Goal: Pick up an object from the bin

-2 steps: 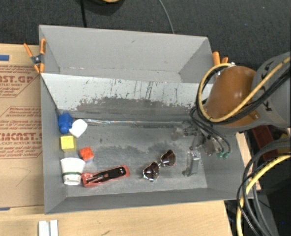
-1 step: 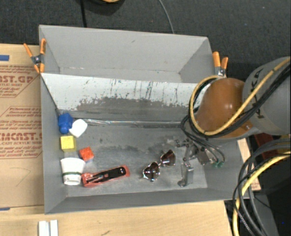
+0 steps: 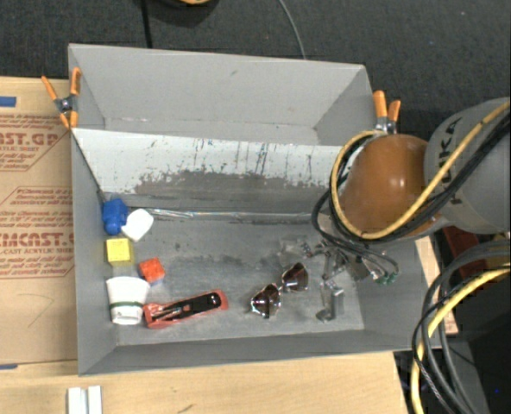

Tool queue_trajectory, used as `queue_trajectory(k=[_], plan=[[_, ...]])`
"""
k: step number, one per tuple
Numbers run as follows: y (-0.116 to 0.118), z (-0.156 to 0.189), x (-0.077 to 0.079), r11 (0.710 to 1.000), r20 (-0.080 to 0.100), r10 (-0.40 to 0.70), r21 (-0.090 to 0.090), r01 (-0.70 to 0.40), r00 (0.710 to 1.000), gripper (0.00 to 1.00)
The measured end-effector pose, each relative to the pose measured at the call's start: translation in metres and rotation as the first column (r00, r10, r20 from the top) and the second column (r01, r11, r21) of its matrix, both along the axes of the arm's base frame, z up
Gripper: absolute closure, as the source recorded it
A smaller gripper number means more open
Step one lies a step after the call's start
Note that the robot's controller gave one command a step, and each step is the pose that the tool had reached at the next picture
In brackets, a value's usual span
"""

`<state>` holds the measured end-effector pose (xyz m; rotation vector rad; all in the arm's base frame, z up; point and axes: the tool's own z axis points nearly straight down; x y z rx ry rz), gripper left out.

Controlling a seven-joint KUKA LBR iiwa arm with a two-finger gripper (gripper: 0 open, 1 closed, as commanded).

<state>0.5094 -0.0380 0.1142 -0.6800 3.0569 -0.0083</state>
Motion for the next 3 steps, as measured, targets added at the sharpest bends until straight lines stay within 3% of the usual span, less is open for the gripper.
queue_trajectory(k=[1,2,3], plan=[[0.009,-0.026,0.017,0.951,-0.005,0.310,0.001,-0.310,0.951,0.00],[0.032,-0.042,0.055,0.890,0.002,0.456,-0.004,-0.456,0.890,1.00],[0.032,-0.042,0.055,0.890,0.002,0.455,-0.004,-0.455,0.890,1.00]])
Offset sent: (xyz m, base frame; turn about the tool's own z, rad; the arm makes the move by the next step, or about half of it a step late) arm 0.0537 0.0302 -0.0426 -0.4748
